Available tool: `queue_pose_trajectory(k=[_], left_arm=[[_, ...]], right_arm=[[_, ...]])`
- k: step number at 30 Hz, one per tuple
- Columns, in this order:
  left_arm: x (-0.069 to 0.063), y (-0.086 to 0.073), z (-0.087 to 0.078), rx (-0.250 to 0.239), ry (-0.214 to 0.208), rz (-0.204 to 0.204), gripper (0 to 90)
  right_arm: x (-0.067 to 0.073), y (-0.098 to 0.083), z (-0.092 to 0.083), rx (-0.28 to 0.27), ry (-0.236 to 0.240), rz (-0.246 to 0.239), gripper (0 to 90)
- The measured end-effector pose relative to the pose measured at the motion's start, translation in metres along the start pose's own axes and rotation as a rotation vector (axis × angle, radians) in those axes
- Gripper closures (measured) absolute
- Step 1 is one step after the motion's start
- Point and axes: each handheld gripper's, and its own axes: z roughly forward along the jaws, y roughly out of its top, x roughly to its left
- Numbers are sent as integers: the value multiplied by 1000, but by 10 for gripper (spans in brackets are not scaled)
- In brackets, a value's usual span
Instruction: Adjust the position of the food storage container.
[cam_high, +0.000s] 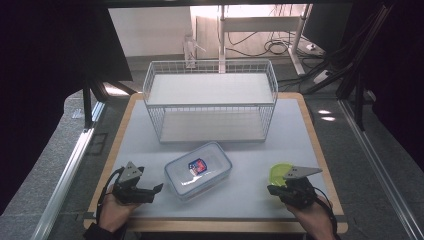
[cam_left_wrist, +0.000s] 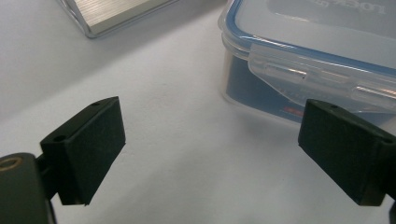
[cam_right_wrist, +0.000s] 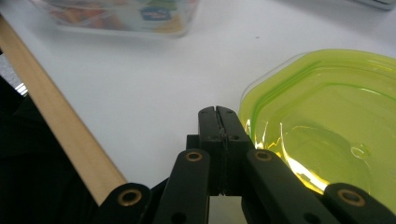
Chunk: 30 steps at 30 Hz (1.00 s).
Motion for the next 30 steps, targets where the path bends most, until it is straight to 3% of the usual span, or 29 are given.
queue_pose_trajectory(k=[9, 20, 25, 30], left_arm=[[-1, 0, 1, 24, 7, 5, 97], [-1, 0, 2, 38, 3, 1, 100], [-1, 1, 2, 53, -3, -21, 146], [-3, 3, -3, 32, -64, -8, 206]], right_arm=[[-32, -1, -6, -19, -67, 32, 900], [-57, -4, -14, -28, -130, 76, 900], [-53, -3, -13, -29, -130, 65, 900], [-41, 3, -12, -46, -99, 47, 879]])
